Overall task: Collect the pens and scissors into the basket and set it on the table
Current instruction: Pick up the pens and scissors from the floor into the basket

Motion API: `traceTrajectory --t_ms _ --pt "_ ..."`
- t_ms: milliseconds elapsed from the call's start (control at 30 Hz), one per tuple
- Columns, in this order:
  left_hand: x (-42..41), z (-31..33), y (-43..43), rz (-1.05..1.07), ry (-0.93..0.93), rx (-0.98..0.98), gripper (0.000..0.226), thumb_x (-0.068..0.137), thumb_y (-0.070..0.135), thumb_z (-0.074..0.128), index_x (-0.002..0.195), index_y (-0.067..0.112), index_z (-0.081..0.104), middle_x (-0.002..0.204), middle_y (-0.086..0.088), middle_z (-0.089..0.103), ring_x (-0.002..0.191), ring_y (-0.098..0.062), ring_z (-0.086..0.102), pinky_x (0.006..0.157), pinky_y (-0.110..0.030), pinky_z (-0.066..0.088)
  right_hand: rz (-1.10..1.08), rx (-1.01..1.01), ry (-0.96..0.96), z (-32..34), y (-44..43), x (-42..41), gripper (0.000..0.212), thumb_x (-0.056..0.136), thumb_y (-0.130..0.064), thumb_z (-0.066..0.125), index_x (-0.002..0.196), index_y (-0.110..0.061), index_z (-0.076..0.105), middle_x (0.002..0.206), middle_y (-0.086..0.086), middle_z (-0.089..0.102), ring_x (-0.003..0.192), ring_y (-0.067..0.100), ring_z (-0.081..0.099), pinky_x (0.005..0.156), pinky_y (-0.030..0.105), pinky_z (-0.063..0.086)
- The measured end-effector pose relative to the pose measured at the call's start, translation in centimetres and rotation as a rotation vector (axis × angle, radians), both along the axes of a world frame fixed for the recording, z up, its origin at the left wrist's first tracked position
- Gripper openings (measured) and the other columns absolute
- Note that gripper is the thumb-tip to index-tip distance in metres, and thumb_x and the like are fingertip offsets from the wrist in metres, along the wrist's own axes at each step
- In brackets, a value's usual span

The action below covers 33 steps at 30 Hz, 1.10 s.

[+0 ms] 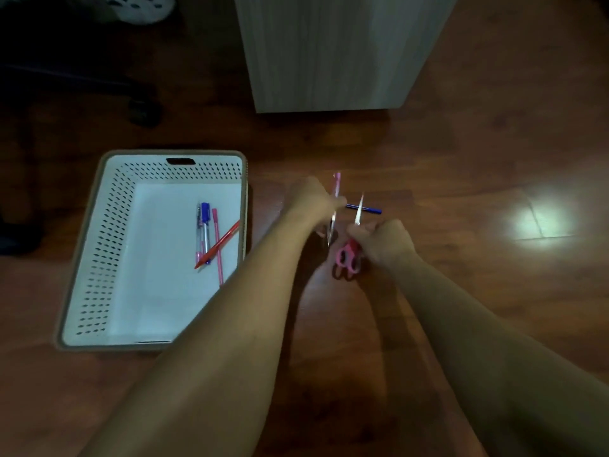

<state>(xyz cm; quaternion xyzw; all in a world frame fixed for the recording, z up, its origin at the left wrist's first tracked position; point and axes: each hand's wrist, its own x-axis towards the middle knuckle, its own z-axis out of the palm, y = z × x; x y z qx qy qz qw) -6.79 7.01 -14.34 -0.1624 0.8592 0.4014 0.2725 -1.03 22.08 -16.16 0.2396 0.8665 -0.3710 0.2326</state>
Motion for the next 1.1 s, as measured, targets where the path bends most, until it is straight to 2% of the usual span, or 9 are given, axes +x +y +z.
traceTrajectory --t_ms 67,167,400,467,600,767,900,1000,1100 --pt "-1.2 2.1 -2.8 0.087 0.068 0.039 0.030 0.090 0.035 0.081 0.098 0.006 0.081 0.092 -0.015 0.082 0.078 -0.029 0.082 0.078 -0.047 0.070 0.037 -0.115 0.058 1.0 -2.7 -1.2 0.052 0.080 -0.054 0.070 0.074 -0.004 0.081 0.077 0.015 0.082 0.082 0.033 0.080 0.086 0.048 0.064" --pt "-1.7 5.1 -7.9 0.188 0.159 0.057 0.022 0.096 0.028 0.078 0.089 0.007 0.078 0.094 -0.017 0.081 0.073 -0.028 0.079 0.075 -0.044 0.070 0.030 -0.296 0.121 2.1 -7.0 -2.8 0.036 0.088 -0.040 0.080 0.062 -0.014 0.079 0.070 0.008 0.081 0.077 0.030 0.082 0.088 0.053 0.066" --pt "1.2 5.1 -19.5 0.237 0.063 -0.322 0.027 0.100 0.030 0.072 0.107 0.005 0.079 0.108 -0.013 0.081 0.091 -0.026 0.080 0.094 -0.046 0.066 0.242 -0.369 0.189 4.2 -15.9 -3.6 0.020 0.096 -0.032 0.080 0.100 -0.014 0.074 0.098 -0.001 0.081 0.069 0.006 0.075 0.053 0.016 0.057" --pt "2.0 4.1 -21.0 0.248 0.008 -0.343 0.025 0.099 0.028 0.074 0.103 0.004 0.080 0.108 -0.013 0.082 0.093 -0.026 0.080 0.095 -0.045 0.066 0.297 -0.311 0.233 3.9 -17.5 -3.3 0.024 0.095 -0.035 0.081 0.105 -0.014 0.075 0.118 0.005 0.081 0.081 0.011 0.078 0.062 0.020 0.061" --pt "2.8 2.6 -21.7 0.277 -0.005 -0.270 0.031 0.099 0.034 0.076 0.106 0.004 0.080 0.107 -0.012 0.083 0.094 -0.028 0.080 0.097 -0.048 0.065 0.329 -0.253 0.303 3.1 -18.3 -3.0 0.033 0.096 -0.028 0.080 0.122 -0.014 0.065 0.125 0.005 0.076 0.071 0.001 0.065 0.044 0.003 0.043" --pt "2.9 2.5 -21.2 0.310 0.246 -0.295 0.025 0.107 0.029 0.064 0.105 0.007 0.076 0.093 0.000 0.072 0.081 -0.014 0.066 0.086 -0.029 0.052 0.346 -0.218 0.271 2.2 -16.5 -2.7 0.046 0.100 -0.028 0.075 0.134 -0.019 0.044 0.101 0.002 0.074 0.072 0.015 0.072 0.058 0.035 0.059" --pt "2.7 2.2 -21.4 0.416 0.468 -0.445 0.032 0.108 0.019 0.060 0.138 0.012 0.070 0.146 -0.012 0.062 0.135 -0.029 0.057 0.099 -0.032 0.045 0.340 -0.213 0.252 2.1 -14.0 -3.1 0.035 0.103 -0.031 0.070 0.128 -0.018 0.048 0.090 -0.010 0.066 0.075 0.009 0.071 0.052 0.022 0.050" --pt "2.3 1.7 -21.6 0.516 0.354 -0.648 0.050 0.106 0.020 0.059 0.156 0.018 0.053 0.163 -0.012 0.045 0.151 -0.036 0.039 0.116 -0.051 0.039 0.314 -0.192 0.288 2.1 -12.0 -3.6 0.034 0.103 -0.030 0.069 0.128 -0.014 0.053 0.089 -0.010 0.065 0.079 0.011 0.071 0.063 0.027 0.056" --pt "2.3 0.9 -21.5 0.484 0.130 -0.614 0.053 0.106 0.022 0.057 0.158 0.011 0.047 0.163 -0.016 0.050 0.150 -0.040 0.046 0.115 -0.057 0.042 0.271 -0.175 0.301 1.9 -9.9 -4.3 0.034 0.104 -0.032 0.066 0.130 -0.013 0.055 0.093 -0.005 0.069 0.078 0.018 0.074 0.070 0.041 0.064"
